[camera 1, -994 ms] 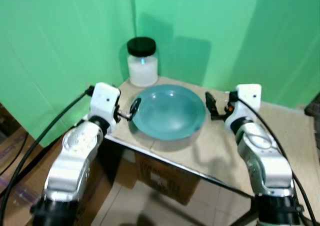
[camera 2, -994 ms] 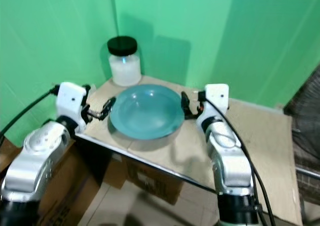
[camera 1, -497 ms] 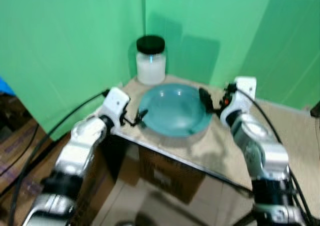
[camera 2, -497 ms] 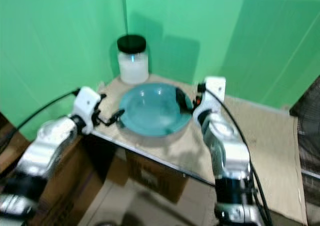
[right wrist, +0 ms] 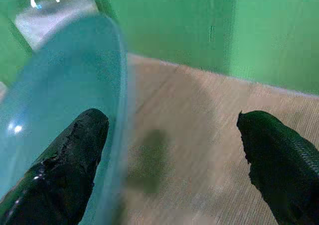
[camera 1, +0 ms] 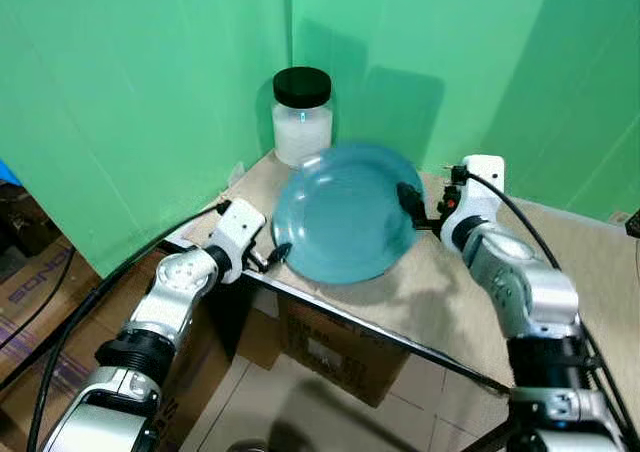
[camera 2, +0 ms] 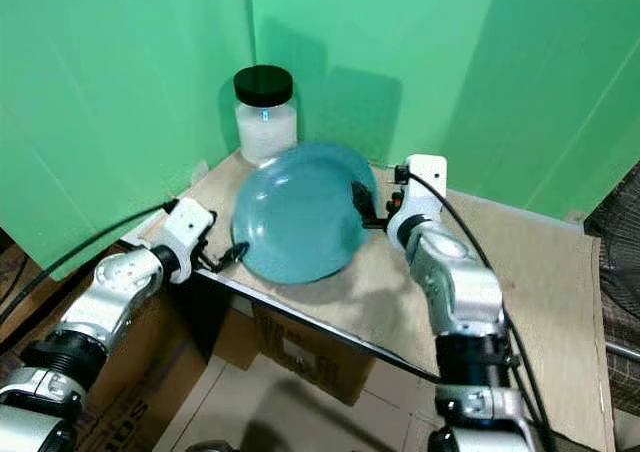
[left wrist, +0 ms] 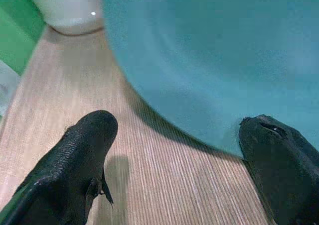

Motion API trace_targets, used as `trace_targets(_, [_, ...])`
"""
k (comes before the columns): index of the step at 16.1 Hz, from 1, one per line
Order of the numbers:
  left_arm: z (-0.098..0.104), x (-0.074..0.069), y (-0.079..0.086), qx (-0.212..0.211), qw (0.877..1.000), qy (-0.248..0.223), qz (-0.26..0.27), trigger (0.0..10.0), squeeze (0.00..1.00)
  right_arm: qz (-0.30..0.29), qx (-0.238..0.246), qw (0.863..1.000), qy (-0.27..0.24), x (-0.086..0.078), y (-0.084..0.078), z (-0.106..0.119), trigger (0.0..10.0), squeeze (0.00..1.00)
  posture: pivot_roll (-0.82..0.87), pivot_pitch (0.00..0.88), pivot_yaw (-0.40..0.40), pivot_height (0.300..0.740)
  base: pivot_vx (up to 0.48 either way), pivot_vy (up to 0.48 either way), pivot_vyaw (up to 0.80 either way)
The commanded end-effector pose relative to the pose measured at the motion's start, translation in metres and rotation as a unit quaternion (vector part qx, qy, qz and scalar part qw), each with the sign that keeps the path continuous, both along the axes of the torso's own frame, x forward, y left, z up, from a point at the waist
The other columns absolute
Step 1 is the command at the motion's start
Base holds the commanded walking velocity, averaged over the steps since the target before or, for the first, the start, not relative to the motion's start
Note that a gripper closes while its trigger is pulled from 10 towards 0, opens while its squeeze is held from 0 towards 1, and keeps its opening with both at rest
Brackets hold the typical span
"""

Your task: Setting the table

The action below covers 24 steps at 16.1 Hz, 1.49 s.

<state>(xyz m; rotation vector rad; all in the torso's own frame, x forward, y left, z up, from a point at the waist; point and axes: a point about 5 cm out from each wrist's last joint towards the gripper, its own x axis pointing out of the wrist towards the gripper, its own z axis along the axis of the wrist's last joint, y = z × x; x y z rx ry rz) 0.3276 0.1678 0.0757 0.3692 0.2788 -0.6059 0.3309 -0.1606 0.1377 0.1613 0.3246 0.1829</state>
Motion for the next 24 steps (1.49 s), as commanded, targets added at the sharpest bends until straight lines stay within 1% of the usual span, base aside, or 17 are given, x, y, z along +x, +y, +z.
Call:
trace_targets(1, [-0.003, -0.001, -0.002, 0.012, 1.000, 0.004, -0.015, 10.0, 0.00, -0.005, 0.014, 1.000, 0.028, 0.003, -0.006, -0.002, 10.0, 0.00, 0.09, 0.000, -0.028, 0.740, 0.000, 0.000, 0.00])
trace_targets(2, [-0.004, -0.001, -0.002, 0.012, 1.000, 0.004, -0.017, 10.0, 0.00, 0.002, 0.033, 0.998, 0.050, 0.003, -0.007, -0.004, 10.0, 0.00, 0.09, 0.000, -0.028, 0.740, 0.000, 0.000, 0.00])
trace_targets(4, [-0.006, 0.000, -0.002, 0.012, 1.000, 0.003, -0.019, 10.0, 0.00, 0.026, 0.092, 0.989, 0.109, -0.001, -0.004, -0.010, 10.0, 0.00, 0.09, 0.000, -0.030, 0.740, 0.000, 0.000, 0.00])
trace_targets(5, [-0.006, 0.000, -0.002, 0.014, 1.000, 0.003, -0.020, 10.0, 0.00, 0.040, 0.118, 0.985, 0.121, -0.002, -0.002, -0.010, 8.7, 0.00, 0.09, 0.000, -0.029, 0.740, 0.000, 0.000, 0.00])
trace_targets(6, [-0.007, 0.001, -0.003, 0.014, 1.000, 0.003, -0.021, 10.0, 0.00, 0.050, 0.135, 0.982, 0.123, -0.003, -0.001, -0.009, 4.0, 0.00, 0.09, 0.000, -0.029, 0.740, 0.000, 0.000, 0.00])
trace_targets(7, [-0.007, 0.001, -0.003, 0.013, 1.000, 0.002, -0.022, 10.0, 0.00, 0.056, 0.148, 0.980, 0.121, -0.003, 0.001, -0.008, 0.0, 0.00, 0.08, 0.000, -0.028, 0.740, 0.000, 0.000, 0.00])
trace_targets(12, [-0.009, 0.001, -0.004, 0.013, 1.000, 0.002, -0.026, 10.0, 0.00, 0.072, 0.176, 0.976, 0.109, -0.005, 0.008, -0.006, 0.0, 0.00, 0.08, 0.000, -0.031, 0.740, 0.000, 0.000, 0.00])
trace_targets(14, [-0.009, 0.001, -0.004, 0.013, 1.000, 0.000, -0.026, 10.0, 0.00, 0.075, 0.179, 0.975, 0.107, -0.006, 0.009, -0.005, 0.0, 0.00, 0.08, 0.000, -0.031, 0.740, 0.000, 0.000, 0.00])
trace_targets(16, [-0.009, 0.001, -0.004, 0.013, 1.000, -0.001, -0.025, 10.0, 0.00, 0.069, 0.171, 0.978, 0.101, -0.005, 0.009, -0.006, 0.0, 0.00, 0.08, 0.000, -0.031, 0.740, 0.000, 0.000, 0.00])
trace_targets(24, [-0.010, 0.001, -0.003, 0.017, 1.000, -0.004, -0.023, 10.0, 0.00, 0.067, 0.179, 0.976, 0.105, -0.005, 0.012, -0.008, 0.0, 0.00, 0.08, 0.000, -0.031, 0.740, 0.000, 0.000, 0.00])
